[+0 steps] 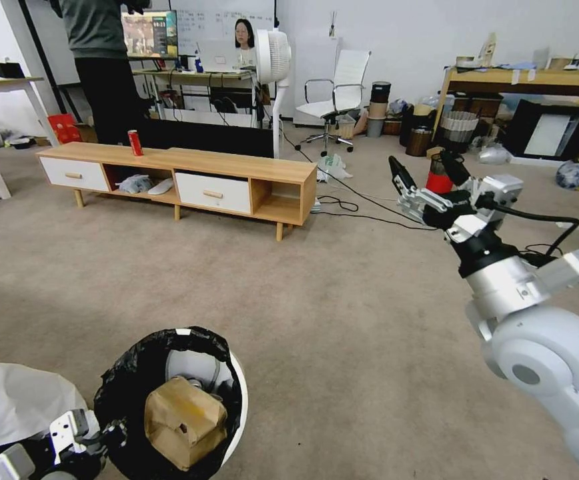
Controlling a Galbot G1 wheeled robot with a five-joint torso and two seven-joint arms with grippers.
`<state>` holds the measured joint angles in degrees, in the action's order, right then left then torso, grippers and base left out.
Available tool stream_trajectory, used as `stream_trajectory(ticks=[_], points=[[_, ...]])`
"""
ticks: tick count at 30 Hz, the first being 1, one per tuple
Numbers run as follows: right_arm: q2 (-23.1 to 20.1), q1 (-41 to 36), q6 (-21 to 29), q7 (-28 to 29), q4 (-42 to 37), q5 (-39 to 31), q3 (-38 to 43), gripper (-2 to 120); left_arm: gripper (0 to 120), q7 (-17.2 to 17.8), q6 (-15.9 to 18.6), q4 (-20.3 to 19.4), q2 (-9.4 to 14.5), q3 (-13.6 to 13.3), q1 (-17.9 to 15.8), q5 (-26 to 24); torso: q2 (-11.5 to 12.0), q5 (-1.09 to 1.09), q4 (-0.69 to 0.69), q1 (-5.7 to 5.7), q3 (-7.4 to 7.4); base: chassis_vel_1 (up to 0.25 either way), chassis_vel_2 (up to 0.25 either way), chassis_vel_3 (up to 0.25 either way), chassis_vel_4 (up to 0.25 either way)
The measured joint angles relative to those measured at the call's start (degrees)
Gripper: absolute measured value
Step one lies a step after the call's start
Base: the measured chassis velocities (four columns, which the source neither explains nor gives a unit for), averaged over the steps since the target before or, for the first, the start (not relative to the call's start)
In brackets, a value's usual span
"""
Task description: Pick up the trash bin and place the garbage on the floor into it.
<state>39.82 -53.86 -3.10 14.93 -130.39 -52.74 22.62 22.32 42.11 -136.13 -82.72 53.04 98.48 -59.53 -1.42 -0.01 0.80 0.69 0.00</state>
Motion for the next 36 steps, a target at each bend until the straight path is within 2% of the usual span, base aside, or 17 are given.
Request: stream_trajectory(ticks=[9, 14, 18, 21, 22, 24, 25, 26, 27, 29, 36], points=[[1.5, -8.3, 0.0, 0.3, -1.3, 3.4, 9.5, 100, 0, -0.5, 0.0, -2.3, 0.2, -0.1, 1.5, 0.6, 0.0, 0.01, -0.02, 0.0, 0.0, 0.0, 0.0, 0.0, 0.0], [5.3, -18.2, -1.3, -0.3, -3.2, 10.3, 14.9, 100, 0, -1.7, 0.0, -3.3, -0.5, -0.8, 1.8, 2.6, 0.0, -0.01, 0.0, 0.0, 0.0, 0.0, 0.0, 0.0, 0.0], [8.0, -23.0, -2.3, -0.3, -4.4, 15.2, 16.6, 100, 0, -2.4, 0.0, -3.6, -1.1, -1.3, 2.2, 4.1, 0.0, 0.01, -0.01, 0.0, 0.0, 0.0, 0.0, 0.0, 0.0], [11.9, -30.3, -3.7, -0.4, -5.6, 23.7, 18.6, 100, 0, -3.3, 0.0, -3.7, -1.7, -1.8, 2.4, 6.1, 0.0, 0.02, -0.02, 0.0, 0.0, 0.0, 0.0, 0.0, 0.0], [11.9, -30.3, -3.7, -0.4, -5.6, 23.7, 18.6, 100, 0, -3.3, 0.0, -3.7, -1.7, -1.8, 2.4, 6.1, 0.0, 0.02, -0.02, 0.0, 0.0, 0.0, 0.0, 0.0, 0.0], [14.1, -34.2, -4.6, 0.4, -5.3, 29.6, 19.0, 100, 0, -3.8, 0.0, -3.7, -2.0, -2.1, 2.5, 7.3, 0.0, 0.01, 0.0, 0.0, 0.0, 0.0, 0.0, 0.0, 0.0], [14.1, -34.2, -4.6, 0.4, -5.3, 29.6, 19.0, 100, 0, -3.8, 0.0, -3.7, -2.0, -2.1, 2.5, 7.3, 0.0, 0.01, 0.0, 0.0, 0.0, 0.0, 0.0, 0.0, 0.0], [15.2, -36.3, -5.4, 0.8, -4.7, 33.3, 18.6, 100, 0, -4.1, 0.0, -3.7, -2.2, -2.4, 2.5, 8.0, 0.0, 0.01, 0.0, 0.0, 0.0, 0.0, 0.0, 0.0, 0.0], [15.2, -36.3, -5.4, 0.8, -4.7, 33.3, 18.6, 100, 0, -4.1, 0.0, -3.7, -2.2, -2.4, 2.5, 8.0, 0.0, 0.01, 0.0, 0.0, 0.0, 0.0, 0.0, 0.0, 0.0], [17.3, -39.0, -5.7, 1.7, -4.4, 38.4, 17.1, 100, 0, -4.3, 0.0, -3.7, -2.4, -2.7, 2.5, 8.8, 0.0, 0.02, -0.01, 0.0, 0.0, 0.0, 0.0, 0.0, 0.0], [20.4, -40.5, -6.0, 2.1, -2.5, 42.7, 14.5, 100, 0, -5.2, 0.0, -3.7, -2.6, -2.7, 3.1, 10.4, 0.0, 0.0, -0.02, 0.0, 0.0, 0.0, 0.0, 0.0, 0.0]])
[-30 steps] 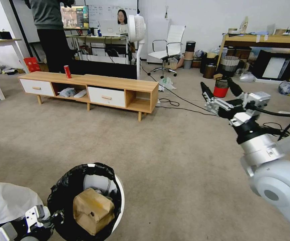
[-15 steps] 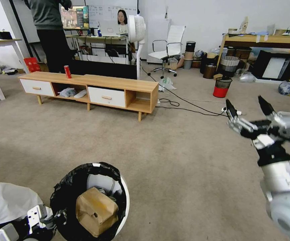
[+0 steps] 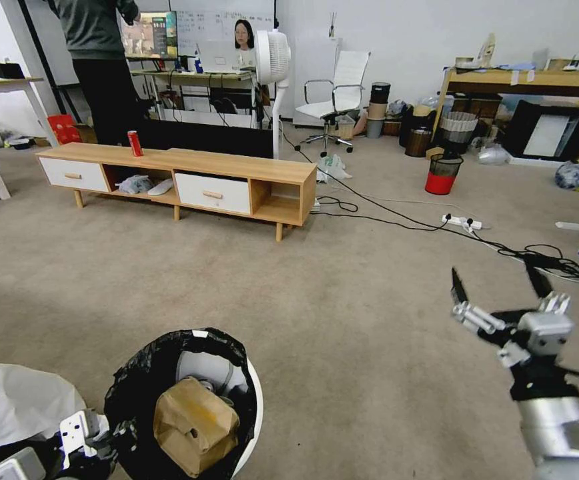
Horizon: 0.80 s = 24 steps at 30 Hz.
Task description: Pick up the trash bin and place the garbage on the floor into it.
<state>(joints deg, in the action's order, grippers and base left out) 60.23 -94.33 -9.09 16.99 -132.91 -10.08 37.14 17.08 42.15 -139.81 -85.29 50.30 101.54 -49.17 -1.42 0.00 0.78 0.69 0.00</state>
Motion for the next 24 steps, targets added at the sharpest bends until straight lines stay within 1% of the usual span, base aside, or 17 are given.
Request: stream_trajectory(ticks=[3, 4, 6, 12, 24], points=[[0.4, -0.2, 0.0, 0.2, 0.4, 0.4, -0.3, 100, 0, -0.2, 0.0, 0.0, -0.1, 0.0, 0.2, 0.3, 0.0, 0.01, 0.0, 0.0, 0.0, 0.0, 0.0, 0.0, 0.0], [1.2, -0.4, 0.0, 0.6, 1.3, 1.6, -0.9, 100, 0, -1.1, 0.0, 0.0, -0.3, 0.0, 0.3, 2.0, 0.0, 0.0, 0.0, 0.0, 0.0, 0.0, 0.0, 0.0, 0.0], [1.6, -0.6, 0.0, 0.9, 1.7, 2.3, -1.5, 100, 0, -1.4, 0.0, 0.0, -0.5, -0.1, 0.4, 2.7, 0.0, 0.01, 0.0, 0.0, 0.0, 0.0, 0.0, 0.0, 0.0], [2.9, -0.3, 1.8, 2.0, 2.0, 2.6, -2.9, 100, 0, -2.7, 0.0, -0.1, -0.8, 0.0, 0.7, 4.8, 0.0, 0.0, 0.0, 0.0, 0.0, 0.0, 0.0, 0.0, 0.0], [2.5, 0.1, 3.5, 2.4, 2.1, 1.9, -2.9, 100, 0, -3.2, 0.0, -0.8, -0.9, 0.3, 1.3, 4.9, 0.0, 0.01, 0.0, 0.01, 0.0, 0.0, 0.0, 0.0, 0.0]])
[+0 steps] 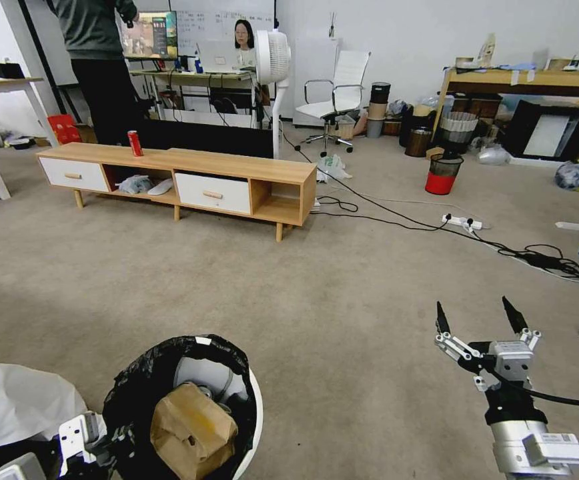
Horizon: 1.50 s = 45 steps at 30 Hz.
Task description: Pick up the trash bin and place the garbage on the floor into it.
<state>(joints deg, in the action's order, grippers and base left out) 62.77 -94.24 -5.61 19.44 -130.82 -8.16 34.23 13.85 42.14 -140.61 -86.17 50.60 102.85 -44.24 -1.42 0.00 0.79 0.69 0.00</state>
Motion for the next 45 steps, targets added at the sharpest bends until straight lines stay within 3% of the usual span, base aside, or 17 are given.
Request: stream_trajectory(ticks=[15, 45], points=[[0.6, 2.9, 2.1, 0.3, 0.0, -2.0, -0.2, 100, 0, -0.3, -0.1, -1.7, -0.1, 1.3, -1.3, -0.4, 0.0, 0.0, 0.01, 0.0, 0.0, 0.0, 0.0, 0.0, 0.0], [1.4, 1.3, 1.6, 0.2, -1.0, -1.6, -0.3, 100, 0, -0.1, 0.0, -2.7, -1.1, 0.6, -1.2, -0.4, 0.0, 0.0, 0.0, 0.0, 0.0, 0.0, 0.0, 0.0, 0.0]])
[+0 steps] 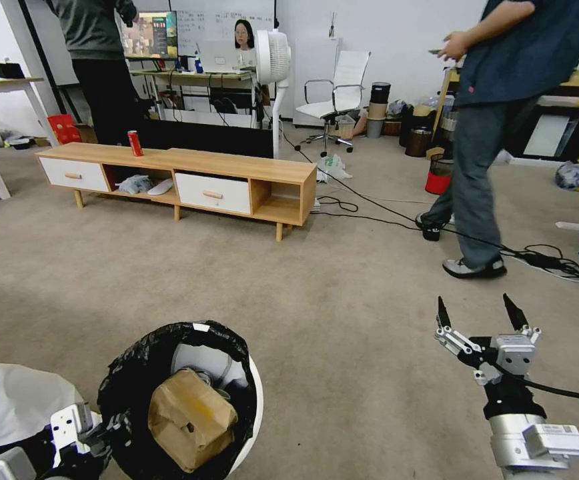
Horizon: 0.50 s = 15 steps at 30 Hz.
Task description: Pick up the trash bin and place the garbage on the floor into it.
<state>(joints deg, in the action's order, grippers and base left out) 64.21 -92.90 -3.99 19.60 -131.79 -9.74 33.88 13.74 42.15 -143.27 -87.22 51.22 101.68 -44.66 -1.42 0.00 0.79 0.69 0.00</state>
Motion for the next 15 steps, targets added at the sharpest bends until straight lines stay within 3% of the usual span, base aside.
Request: stream_trajectory(ticks=[15], points=[[-0.7, 0.2, 0.0, 0.0, -0.1, -0.3, 0.4, 100, 0, -0.1, 0.0, 0.0, -0.1, 0.0, 0.0, 0.1, 0.0, 0.0, 0.0, 0.0, 0.0, 0.0, 0.0, 0.0, 0.0]])
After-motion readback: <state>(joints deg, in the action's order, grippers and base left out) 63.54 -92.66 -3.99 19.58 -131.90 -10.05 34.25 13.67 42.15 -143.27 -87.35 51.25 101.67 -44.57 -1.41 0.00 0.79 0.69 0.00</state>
